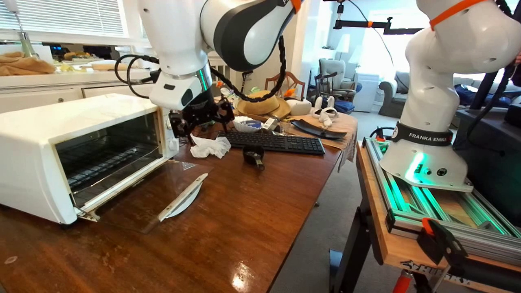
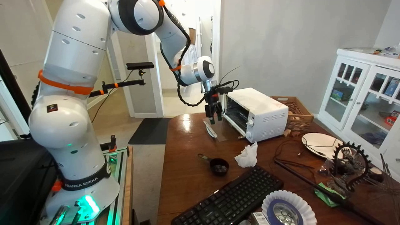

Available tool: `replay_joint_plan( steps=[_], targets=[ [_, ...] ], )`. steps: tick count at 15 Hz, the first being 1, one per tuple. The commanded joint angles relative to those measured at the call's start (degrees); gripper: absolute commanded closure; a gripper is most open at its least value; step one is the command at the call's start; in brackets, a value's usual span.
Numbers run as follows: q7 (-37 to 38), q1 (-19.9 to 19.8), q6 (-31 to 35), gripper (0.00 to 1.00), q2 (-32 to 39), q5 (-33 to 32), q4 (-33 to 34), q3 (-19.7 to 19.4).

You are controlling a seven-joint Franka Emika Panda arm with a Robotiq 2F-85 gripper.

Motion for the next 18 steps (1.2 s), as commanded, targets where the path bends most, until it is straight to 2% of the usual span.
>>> replay_joint_plan(
  steps=[1, 6, 8, 13, 18],
  targets=[
    [-3.4, 1.5, -7.2, 0.0, 3.7, -2.8, 3.9, 0.3],
    [-11.1, 2.4, -16.4, 0.0, 7.3, -4.1, 7.8, 1.0],
    [-12.0, 2.3, -17.3, 0.0, 8.1, -3.6, 8.2, 1.5],
    [-7.5, 1.0, -15.2, 0.0, 9.6, 1.5, 8.0, 2.5],
    [-8.7, -1.7, -12.1, 0.0, 11.7, 7.7, 7.7, 2.2]
  ],
)
